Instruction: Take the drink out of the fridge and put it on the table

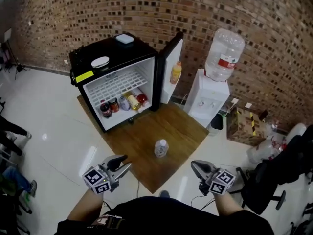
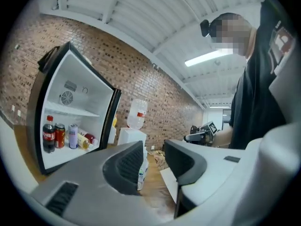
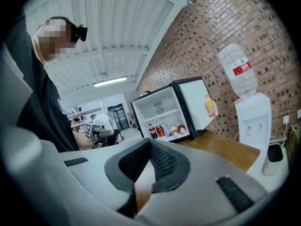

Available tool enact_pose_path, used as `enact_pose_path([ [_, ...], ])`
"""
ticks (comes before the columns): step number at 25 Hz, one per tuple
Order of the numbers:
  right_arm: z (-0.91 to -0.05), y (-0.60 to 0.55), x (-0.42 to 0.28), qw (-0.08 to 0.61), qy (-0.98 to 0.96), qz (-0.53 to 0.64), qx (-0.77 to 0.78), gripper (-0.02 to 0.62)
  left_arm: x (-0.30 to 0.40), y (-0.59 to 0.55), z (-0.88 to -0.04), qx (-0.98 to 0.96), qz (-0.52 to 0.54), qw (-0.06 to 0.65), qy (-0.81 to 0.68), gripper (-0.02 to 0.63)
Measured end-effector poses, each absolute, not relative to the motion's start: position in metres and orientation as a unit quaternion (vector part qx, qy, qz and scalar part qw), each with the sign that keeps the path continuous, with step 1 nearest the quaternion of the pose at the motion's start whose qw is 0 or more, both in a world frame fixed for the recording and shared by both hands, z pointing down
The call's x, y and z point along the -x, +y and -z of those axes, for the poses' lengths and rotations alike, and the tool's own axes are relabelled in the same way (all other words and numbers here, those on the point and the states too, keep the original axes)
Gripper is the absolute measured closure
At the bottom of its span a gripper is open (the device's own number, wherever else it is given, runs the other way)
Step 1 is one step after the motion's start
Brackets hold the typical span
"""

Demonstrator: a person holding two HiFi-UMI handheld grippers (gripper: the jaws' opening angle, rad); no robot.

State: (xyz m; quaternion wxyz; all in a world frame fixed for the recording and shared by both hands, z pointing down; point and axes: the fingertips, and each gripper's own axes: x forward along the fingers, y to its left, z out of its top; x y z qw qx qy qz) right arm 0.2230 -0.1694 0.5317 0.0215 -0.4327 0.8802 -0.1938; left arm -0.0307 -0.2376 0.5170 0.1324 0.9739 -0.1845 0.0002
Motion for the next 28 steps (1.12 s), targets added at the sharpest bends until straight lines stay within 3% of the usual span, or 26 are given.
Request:
enact_pose_path([
  [2,-0.513,-0.143,-0.190,0.029,0.878,0.180,0.442,0.594,0.066,-0.221,-0.495,-0.978,0.019,0.123,-0.170,0.521],
  [7,-0.495,-0.075,-0.111,0.071,0.849,0.193,0.487,0.594,0.156,-0.163,-0.480,-0.982,0.018,0.130,-0.138,0.604],
  [14,-0.472,-0.020,-0.063,0.103,0.834,0.205,0.503,0.594,0.224,-0.094,-0.490,-0.971,0.008,0.179,-0.156,0.604],
  [21,-0.455,0.052,-0.094,0.098,0.850,0.194,0.480,0.595,0.195,-0.018,-0.481,-0.966,0.010,0.173,-0.192,0.604],
  [28,-0.473,0.137,-0.136,0.087,0.870,0.212,0.437,0.595,0.112,0.060,-0.482,-0.954,0.030,0.208,-0.214,0.604],
])
